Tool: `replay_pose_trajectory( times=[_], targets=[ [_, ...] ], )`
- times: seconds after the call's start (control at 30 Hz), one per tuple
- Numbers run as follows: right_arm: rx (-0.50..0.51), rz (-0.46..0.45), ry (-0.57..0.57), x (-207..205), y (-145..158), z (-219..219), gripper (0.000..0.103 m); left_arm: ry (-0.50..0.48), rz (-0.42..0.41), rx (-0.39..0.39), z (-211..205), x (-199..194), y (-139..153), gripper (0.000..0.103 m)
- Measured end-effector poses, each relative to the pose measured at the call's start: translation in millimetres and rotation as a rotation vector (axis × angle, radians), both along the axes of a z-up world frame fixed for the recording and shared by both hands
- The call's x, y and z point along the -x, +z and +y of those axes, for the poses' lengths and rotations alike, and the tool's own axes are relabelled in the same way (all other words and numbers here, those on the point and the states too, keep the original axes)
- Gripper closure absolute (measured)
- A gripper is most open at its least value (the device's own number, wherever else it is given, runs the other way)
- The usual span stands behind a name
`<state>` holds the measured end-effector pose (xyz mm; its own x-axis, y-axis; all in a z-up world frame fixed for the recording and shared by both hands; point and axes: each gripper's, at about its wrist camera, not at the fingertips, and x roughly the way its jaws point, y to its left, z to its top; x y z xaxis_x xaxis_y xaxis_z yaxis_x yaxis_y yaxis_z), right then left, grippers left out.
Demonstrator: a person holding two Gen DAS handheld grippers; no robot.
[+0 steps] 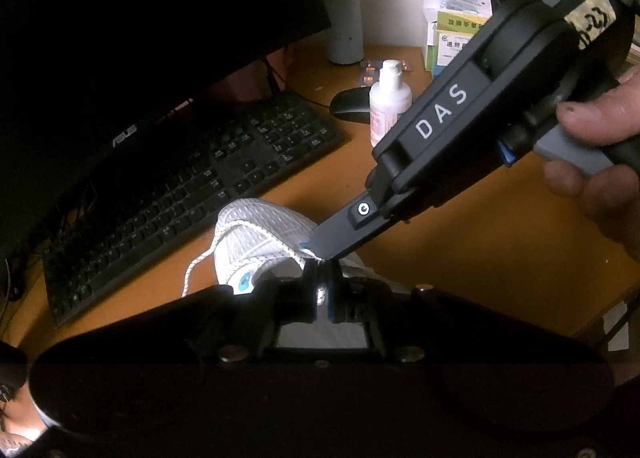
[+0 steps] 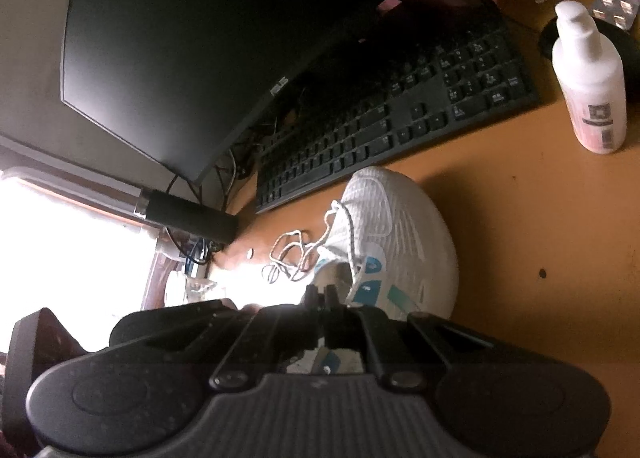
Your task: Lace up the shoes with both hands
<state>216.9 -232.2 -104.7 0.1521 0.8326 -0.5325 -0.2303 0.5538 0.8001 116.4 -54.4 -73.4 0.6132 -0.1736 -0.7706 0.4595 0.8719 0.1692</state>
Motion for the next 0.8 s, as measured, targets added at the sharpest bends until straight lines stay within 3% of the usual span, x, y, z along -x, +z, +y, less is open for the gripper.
replay_pose_trajectory(
  times=[0.5, 0.8],
  targets=[
    [-0.110, 0.134, -0.055, -5, -13, -9, 0.100, -0.003, -0.019, -0.004, -3, -2, -7, 0.101],
    [-0.110, 0.149, -0.069, -9, -15, -9, 0.100, -0.009, -0.020, 0.004, 0, -4, -5, 0.101]
  ],
)
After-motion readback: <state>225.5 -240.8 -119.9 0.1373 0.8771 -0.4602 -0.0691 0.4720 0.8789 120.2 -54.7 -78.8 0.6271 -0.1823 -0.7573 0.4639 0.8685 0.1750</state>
